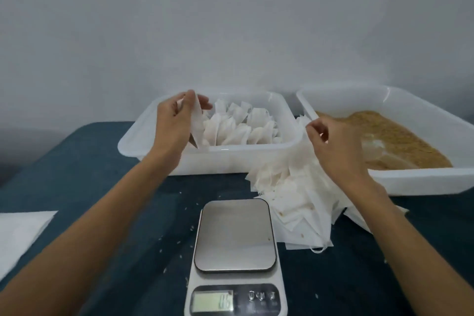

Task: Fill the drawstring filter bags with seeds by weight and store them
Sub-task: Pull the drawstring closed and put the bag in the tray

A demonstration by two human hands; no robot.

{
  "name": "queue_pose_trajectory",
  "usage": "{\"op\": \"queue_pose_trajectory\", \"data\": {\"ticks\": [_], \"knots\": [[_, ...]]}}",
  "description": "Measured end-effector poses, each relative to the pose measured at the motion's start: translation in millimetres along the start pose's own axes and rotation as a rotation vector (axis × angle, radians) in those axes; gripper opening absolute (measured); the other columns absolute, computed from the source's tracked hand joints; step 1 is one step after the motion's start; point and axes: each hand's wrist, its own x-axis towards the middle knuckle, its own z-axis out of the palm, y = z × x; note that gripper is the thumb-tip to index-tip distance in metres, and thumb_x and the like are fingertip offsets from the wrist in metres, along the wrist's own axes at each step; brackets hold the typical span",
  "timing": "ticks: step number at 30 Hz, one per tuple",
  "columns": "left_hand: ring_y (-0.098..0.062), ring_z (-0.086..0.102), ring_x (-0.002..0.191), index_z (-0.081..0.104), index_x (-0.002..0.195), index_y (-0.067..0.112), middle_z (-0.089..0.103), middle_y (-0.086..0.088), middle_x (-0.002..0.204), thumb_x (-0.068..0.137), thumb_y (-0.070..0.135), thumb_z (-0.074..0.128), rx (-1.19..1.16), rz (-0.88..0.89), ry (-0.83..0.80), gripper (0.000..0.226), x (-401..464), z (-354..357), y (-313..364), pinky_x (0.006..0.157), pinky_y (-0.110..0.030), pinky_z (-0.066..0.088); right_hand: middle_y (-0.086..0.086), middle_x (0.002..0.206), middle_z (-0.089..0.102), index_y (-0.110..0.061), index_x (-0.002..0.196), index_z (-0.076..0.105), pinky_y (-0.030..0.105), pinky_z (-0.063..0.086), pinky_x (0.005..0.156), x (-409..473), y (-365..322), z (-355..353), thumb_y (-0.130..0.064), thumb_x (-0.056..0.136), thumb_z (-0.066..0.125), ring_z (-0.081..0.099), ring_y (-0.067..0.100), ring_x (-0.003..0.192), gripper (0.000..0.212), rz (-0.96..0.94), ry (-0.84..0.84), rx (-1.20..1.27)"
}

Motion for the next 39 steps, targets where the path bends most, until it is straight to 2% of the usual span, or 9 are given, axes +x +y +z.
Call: {"op": "queue_pose_trajectory", "data": {"ticks": [4, 7, 11, 18, 22, 26, 30, 35, 39], "knots": [[-0.025, 0.072, 0.063, 0.076, 0.094, 0.015, 0.07, -0.009, 0.077, 0.109, 0.034, 0.05, 0.28, -0.008, 0.061, 0.035, 72.6, -4.9, -15.6, 0.069, -0.036, 0.059, -0.014, 0.08, 0.069, -0.023, 0.093, 0.07, 0.017, 0.044, 0.067, 2.1, 8.0, -1.2, -0.025, 0.099, 0.061, 0.064, 0.002, 0.075, 0.011, 0.054, 0.015, 0.139], [-0.033, 0.068, 0.079, 0.078, 0.098, 0.004, 0.069, -0.02, 0.079, 0.107, 0.028, 0.052, 0.435, -0.045, 0.089, 0.037, 110.8, -1.5, -35.6, 0.093, -0.044, 0.055, -0.016, 0.078, 0.071, -0.025, 0.094, 0.071, 0.017, 0.045, 0.069, 3.8, 10.2, -0.4, -0.023, 0.098, 0.062, 0.066, -0.003, 0.075, 0.01, 0.117, 0.005, 0.266], [-0.049, 0.071, 0.089, 0.075, 0.095, -0.008, 0.071, -0.03, 0.096, 0.107, 0.021, 0.053, 0.45, -0.12, 0.064, 0.038, 141.8, 5.8, -65.7, 0.087, -0.052, 0.06, -0.014, 0.077, 0.073, -0.022, 0.094, 0.073, 0.024, 0.05, 0.073, 7.2, 15.7, -1.3, -0.022, 0.098, 0.062, 0.065, -0.005, 0.071, 0.011, 0.157, 0.007, 0.364], [-0.051, 0.07, 0.095, 0.065, 0.089, 0.006, 0.059, -0.02, 0.088, 0.106, 0.021, 0.058, 0.515, -0.2, -0.045, 0.024, 159.7, 34.8, -92.6, 0.089, -0.057, 0.059, -0.007, 0.078, 0.074, -0.018, 0.092, 0.075, 0.006, 0.044, 0.06, 8.7, 19.3, -6.6, -0.018, 0.098, 0.061, 0.062, -0.006, 0.063, 0.015, 0.213, -0.004, 0.491], [-0.048, 0.073, 0.085, 0.058, 0.072, 0.001, 0.056, -0.017, 0.07, 0.107, 0.021, 0.054, 0.694, -0.217, -0.174, 0.04, 160.5, 50.9, -90.2, 0.083, -0.052, 0.062, -0.005, 0.08, 0.074, -0.016, 0.094, 0.075, 0.005, 0.043, 0.059, 7.9, 16.8, -8.1, -0.018, 0.099, 0.06, 0.062, -0.006, 0.064, 0.016, 0.214, -0.008, 0.491], [-0.044, 0.071, 0.084, 0.063, 0.098, -0.008, 0.071, -0.03, 0.099, 0.109, 0.021, 0.049, 0.878, -0.206, -0.226, 0.034, 163.9, 59.5, -87.3, 0.084, -0.047, 0.06, -0.003, 0.08, 0.074, -0.013, 0.094, 0.075, 0.006, 0.044, 0.059, 6.8, 16.6, -9.2, -0.017, 0.099, 0.06, 0.063, -0.005, 0.064, 0.016, 0.228, -0.007, 0.516], [-0.044, 0.071, 0.095, 0.064, 0.11, -0.006, 0.071, -0.028, 0.107, 0.109, 0.026, 0.051, 1.081, -0.15, -0.181, 0.034, 171.2, 55.1, -84.2, 0.091, -0.05, 0.059, -0.005, 0.079, 0.074, -0.016, 0.094, 0.075, 0.007, 0.045, 0.059, 8.2, 17.1, -8.6, -0.018, 0.099, 0.06, 0.063, -0.005, 0.064, 0.016, 0.243, -0.01, 0.513], [-0.034, 0.067, 0.056, 0.058, 0.09, -0.001, 0.064, -0.016, 0.074, 0.108, 0.026, 0.05, 1.094, -0.249, -0.282, 0.033, 165.1, 53.5, -78.5, 0.078, -0.042, 0.062, -0.005, 0.077, 0.074, -0.016, 0.094, 0.075, 0.007, 0.045, 0.059, 8.5, 16.5, -8.1, -0.018, 0.099, 0.06, 0.062, -0.006, 0.063, 0.015, 0.27, 0.006, 0.532], [-0.042, 0.066, 0.105, 0.058, 0.125, 0.0, 0.062, -0.023, 0.121, 0.109, 0.033, 0.049, 1.112, -0.064, -0.072, 0.038, 144.7, 60.0, -60.7, 0.088, -0.046, 0.051, -0.008, 0.077, 0.075, -0.017, 0.095, 0.075, 0.008, 0.046, 0.06, 8.1, 17.0, -9.5, -0.021, 0.1, 0.06, 0.062, -0.005, 0.064, 0.016, 0.285, 0.003, 0.546]]}}
